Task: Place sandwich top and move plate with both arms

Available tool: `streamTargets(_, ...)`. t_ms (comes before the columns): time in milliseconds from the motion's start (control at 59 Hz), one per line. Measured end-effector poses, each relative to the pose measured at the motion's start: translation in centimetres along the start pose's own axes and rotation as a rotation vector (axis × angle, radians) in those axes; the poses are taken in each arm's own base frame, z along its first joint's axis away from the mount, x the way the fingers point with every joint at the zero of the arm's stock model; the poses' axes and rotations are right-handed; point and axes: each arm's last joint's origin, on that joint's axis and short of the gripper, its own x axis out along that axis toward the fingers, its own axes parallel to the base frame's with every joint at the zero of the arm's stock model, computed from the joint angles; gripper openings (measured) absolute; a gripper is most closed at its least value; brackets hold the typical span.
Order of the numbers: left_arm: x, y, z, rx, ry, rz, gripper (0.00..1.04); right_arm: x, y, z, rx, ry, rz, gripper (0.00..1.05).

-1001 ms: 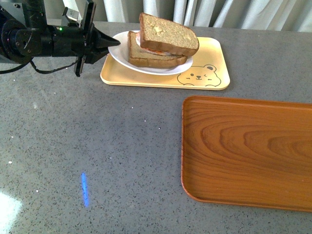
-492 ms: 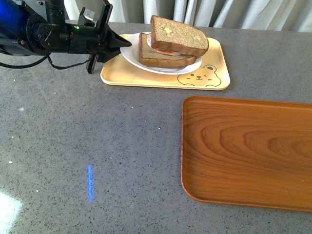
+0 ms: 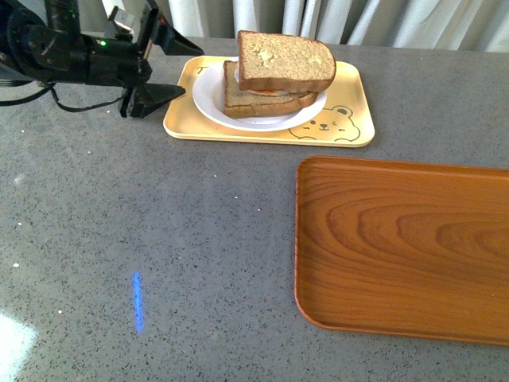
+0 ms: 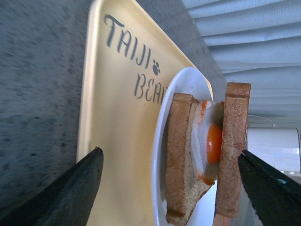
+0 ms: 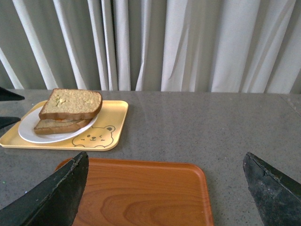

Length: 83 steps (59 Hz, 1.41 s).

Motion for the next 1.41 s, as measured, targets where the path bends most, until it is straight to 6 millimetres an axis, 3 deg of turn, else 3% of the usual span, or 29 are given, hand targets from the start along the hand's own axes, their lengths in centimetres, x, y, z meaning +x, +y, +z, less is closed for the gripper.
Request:
streamTargets(51,-0.8,0.3,0.3,0.005,-0.028,0.035,0.97,0.0,0.0,0.0,0.0,0.0,0.0,0.96)
streamTargets(119,-1.9,1.5,0.3,-0.013,-0.036,0.052,0.95,0.0,0.0,0.0,0.0,0.0,-0.001,0.96)
streamTargets(288,-5.3,2.1,0.3,-0.021,-0.123,0.066,0.96,0.0,0.0,0.0,0.0,0.0,0.0,0.96)
streamTargets(441,-9.2,0.0,-0.4,0.014,-0.217,0.032,0.96,0.0,0.0,0.0,0.0,0.0,0.0,0.96)
streamTargets(509,-10.6,-1.8,-1.1,0.235,-0.452,0.135,0.87,0.0,0.0,0.0,0.0,0.0,-0.001,0.96)
streamTargets(611,-14.5,-5.5,-4.3,0.595,-0.792,0.358,0.7,0.0,0.0,0.0,0.0,0.0,0.0,0.96)
streamTargets(729,-19.8,-9.5,-10.3,0.834,-0.853,0.505,0.46,0.0,0.0,0.0,0.0,0.0,0.0,0.96)
streamTargets(865,-21.9,-9.9,-14.4,0.875,-0.778,0.572,0.21,0.0,0.0,0.0,0.0,0.0,0.0,0.96)
streamTargets(984,-22.9,-10.9,-16.6,0.885,-0.79,0.595,0.01,0.0,0.0,0.0,0.0,0.0,0.0,0.96)
streamTargets(1408,-26.4,-12.1,-22.1,0.904,-0.776,0.583,0.02,0.0,0.0,0.0,0.0,0.0,0.0,0.96)
